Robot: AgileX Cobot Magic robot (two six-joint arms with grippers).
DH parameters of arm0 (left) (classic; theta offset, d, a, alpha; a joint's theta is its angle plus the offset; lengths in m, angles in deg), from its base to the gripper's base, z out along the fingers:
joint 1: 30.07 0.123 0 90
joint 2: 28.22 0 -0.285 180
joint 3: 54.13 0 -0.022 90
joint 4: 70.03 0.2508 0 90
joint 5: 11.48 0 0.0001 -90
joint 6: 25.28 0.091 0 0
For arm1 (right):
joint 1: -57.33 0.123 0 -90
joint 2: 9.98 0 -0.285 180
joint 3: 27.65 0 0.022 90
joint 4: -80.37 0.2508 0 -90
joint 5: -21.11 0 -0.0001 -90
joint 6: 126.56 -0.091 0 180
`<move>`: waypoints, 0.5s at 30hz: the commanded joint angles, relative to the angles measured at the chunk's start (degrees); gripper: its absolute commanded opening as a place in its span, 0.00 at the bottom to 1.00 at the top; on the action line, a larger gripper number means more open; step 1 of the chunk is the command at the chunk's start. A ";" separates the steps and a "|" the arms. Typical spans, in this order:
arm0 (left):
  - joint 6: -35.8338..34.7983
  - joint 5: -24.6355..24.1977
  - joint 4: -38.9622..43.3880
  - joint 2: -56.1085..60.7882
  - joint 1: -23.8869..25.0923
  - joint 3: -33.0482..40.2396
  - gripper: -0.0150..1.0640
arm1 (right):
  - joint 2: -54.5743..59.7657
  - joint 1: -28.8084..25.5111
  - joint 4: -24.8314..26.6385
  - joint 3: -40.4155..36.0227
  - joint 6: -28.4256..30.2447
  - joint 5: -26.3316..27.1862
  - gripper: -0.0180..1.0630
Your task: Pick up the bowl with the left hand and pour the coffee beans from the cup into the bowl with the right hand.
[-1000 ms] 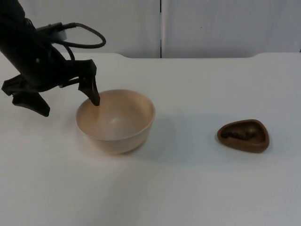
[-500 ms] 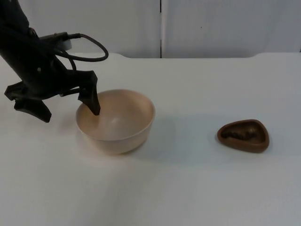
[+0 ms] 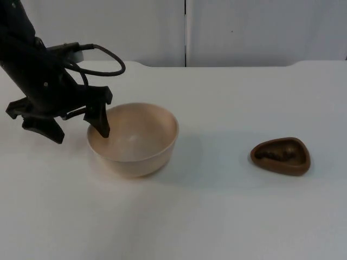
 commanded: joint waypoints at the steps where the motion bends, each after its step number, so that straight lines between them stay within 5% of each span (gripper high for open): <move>1: 0.31 0.40 0.40 -0.10 -0.24 -0.19 0.69 | -0.24 -0.39 -0.13 -0.05 0.21 0.27 0.99; 5: 0.31 0.40 -0.40 -0.10 -0.24 -0.19 0.52 | -0.24 -0.39 -0.13 -0.05 0.21 0.27 0.99; 15: 1.74 0.40 -3.88 -0.10 -0.24 -0.19 0.46 | -0.24 -0.39 -0.13 -0.05 0.21 0.27 0.99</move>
